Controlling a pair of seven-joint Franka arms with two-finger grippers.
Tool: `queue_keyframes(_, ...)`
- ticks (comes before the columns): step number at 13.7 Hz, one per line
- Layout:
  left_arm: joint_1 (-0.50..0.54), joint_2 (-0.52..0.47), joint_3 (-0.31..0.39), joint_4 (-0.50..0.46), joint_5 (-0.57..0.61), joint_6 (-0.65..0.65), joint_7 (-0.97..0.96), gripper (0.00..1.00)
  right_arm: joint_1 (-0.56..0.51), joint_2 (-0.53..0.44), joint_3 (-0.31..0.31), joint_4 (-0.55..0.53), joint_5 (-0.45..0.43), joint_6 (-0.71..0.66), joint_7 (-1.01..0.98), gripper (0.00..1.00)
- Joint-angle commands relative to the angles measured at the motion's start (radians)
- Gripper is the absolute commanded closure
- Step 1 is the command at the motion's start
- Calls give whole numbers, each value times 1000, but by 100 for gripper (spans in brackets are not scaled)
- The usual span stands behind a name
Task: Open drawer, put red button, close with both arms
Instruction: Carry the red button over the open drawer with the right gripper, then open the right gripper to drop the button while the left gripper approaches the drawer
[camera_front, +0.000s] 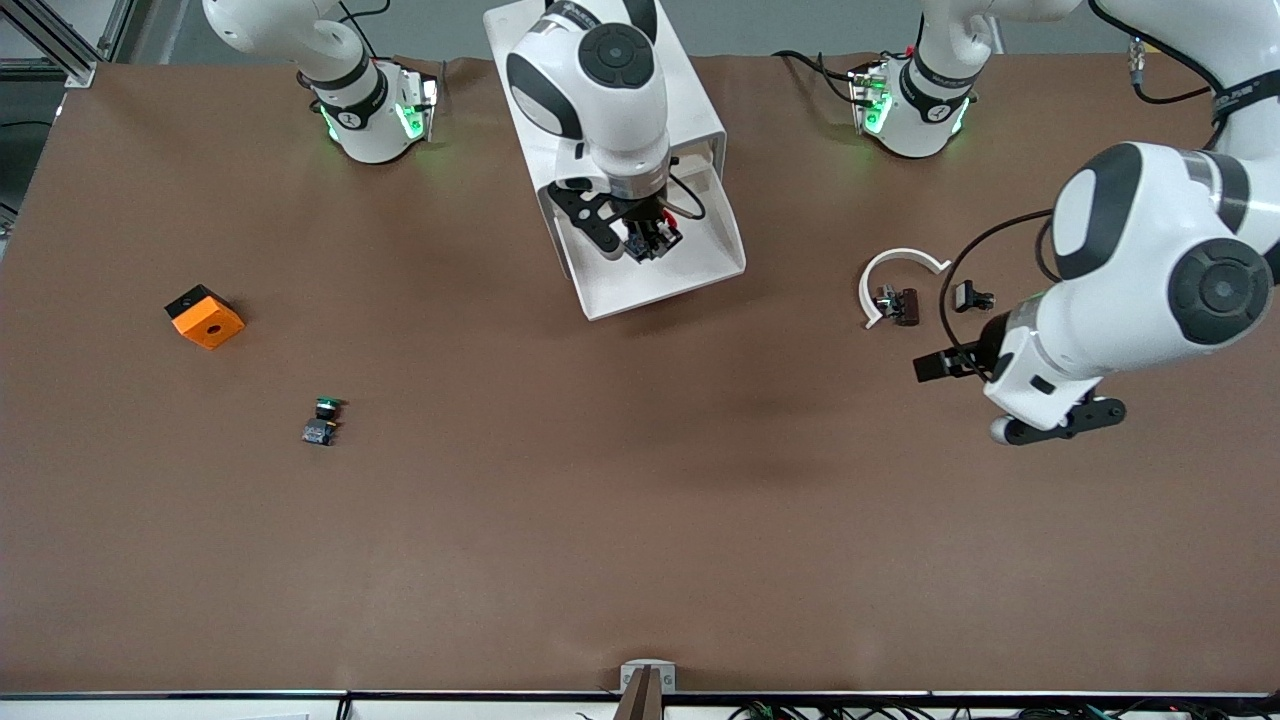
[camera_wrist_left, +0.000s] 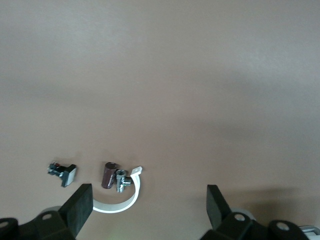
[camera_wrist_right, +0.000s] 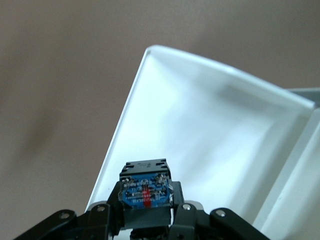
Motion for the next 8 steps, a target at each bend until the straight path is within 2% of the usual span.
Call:
queue_keyframes(1,-3,-103,-40,-180,47,135,15,0,27,90,-13,94,-2,-8,35,100)
queue_keyframes(4,-1,-128,-71,-258,60,236,-5,0,30,132,-13,122,-2,-8,35,100)
queue_keyframes(8,-1,-128,-115,-332,60,353,-8,0,30,133,-13,122,-1,-9,29,100)
